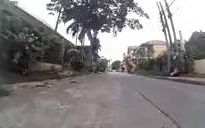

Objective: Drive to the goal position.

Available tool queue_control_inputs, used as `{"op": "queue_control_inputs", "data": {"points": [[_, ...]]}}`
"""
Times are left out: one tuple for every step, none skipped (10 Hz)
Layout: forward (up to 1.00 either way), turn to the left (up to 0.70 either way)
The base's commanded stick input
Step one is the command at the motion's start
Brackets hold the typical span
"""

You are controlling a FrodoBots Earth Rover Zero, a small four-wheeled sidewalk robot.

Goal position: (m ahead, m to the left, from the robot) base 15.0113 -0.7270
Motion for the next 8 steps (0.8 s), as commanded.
{"op": "queue_control_inputs", "data": {"points": [[1.00, 0.00], [1.00, 0.00], [1.00, 0.00], [1.00, 0.00], [1.00, 0.00], [1.00, 0.00], [1.00, 0.00], [1.00, 0.00]]}}
